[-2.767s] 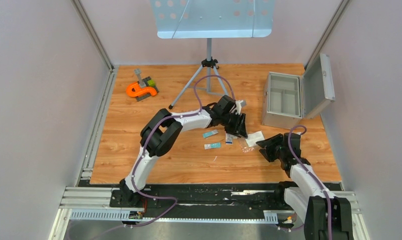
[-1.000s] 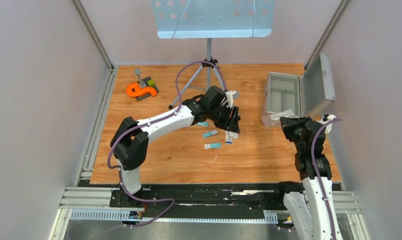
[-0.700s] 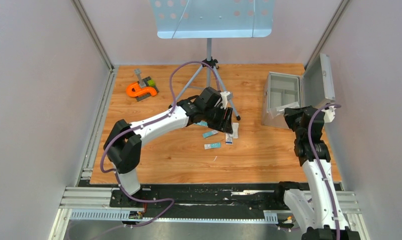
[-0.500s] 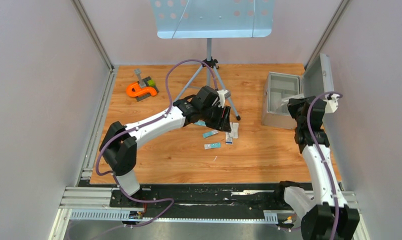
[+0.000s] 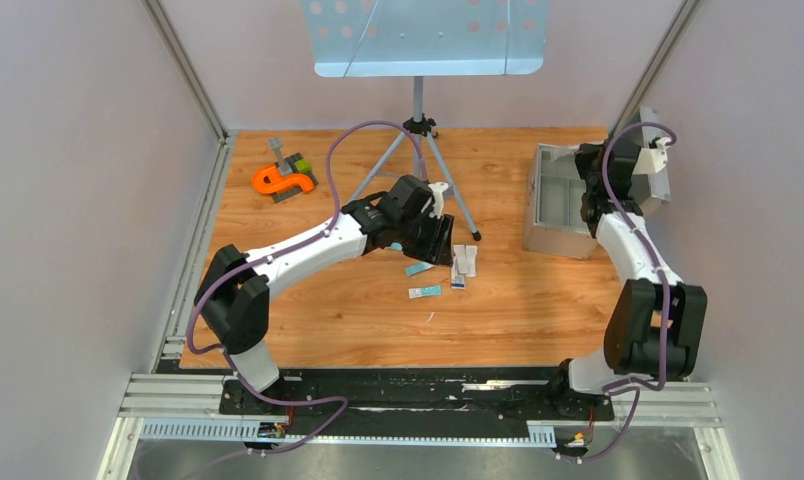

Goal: Organize the medicine kit
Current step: Place the medical item at the medicine box.

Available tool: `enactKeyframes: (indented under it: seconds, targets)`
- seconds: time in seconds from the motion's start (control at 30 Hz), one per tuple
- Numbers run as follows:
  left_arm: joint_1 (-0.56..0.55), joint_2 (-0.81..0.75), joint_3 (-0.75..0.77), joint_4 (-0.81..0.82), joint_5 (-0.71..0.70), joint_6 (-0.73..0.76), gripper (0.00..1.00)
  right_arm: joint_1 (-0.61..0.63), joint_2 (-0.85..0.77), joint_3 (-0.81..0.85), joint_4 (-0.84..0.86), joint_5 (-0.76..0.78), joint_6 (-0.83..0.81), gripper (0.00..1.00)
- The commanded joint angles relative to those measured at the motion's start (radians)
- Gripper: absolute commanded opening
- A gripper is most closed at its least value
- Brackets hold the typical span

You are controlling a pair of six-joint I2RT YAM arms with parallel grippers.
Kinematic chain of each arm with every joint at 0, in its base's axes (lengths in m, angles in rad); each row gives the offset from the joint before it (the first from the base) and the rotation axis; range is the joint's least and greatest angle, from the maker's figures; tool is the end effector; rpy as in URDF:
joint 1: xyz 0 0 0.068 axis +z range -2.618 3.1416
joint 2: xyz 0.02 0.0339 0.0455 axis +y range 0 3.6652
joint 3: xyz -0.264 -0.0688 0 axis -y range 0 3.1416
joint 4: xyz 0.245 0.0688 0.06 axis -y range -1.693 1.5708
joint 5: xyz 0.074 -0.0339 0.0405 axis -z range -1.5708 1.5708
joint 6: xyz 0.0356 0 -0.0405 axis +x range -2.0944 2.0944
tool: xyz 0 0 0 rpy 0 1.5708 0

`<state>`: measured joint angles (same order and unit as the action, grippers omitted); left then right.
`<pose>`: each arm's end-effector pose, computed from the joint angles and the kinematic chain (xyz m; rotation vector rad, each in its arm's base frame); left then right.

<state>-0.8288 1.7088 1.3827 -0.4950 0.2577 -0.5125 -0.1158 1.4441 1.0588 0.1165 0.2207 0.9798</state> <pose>0.2511 -0.2873 0.2740 0.5332 2.5131 -0.8878 0.3379 -0.0471 0.3100 1.0940 1.4942 0.4029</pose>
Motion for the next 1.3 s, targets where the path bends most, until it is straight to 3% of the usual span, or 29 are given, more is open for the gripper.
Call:
enactKeyframes:
  seconds: [0.0,0.47,1.03,1.27]
  targets:
    - [0.008,-0.061,0.016,-0.022,-0.041,0.034,0.58,-0.001,0.091,0.088,0.086,0.044,0.081,0.00]
    - [0.029,-0.047,0.029,-0.046,-0.052,0.054,0.58,0.019,0.263,0.137,0.116,0.085,0.189,0.00]
    - [0.035,-0.053,0.012,-0.034,-0.044,0.060,0.58,0.081,0.079,-0.001,0.134,0.152,0.080,0.00]
    - [0.036,-0.047,0.007,-0.024,-0.038,0.058,0.58,0.086,0.043,-0.030,0.089,0.163,0.158,0.00]
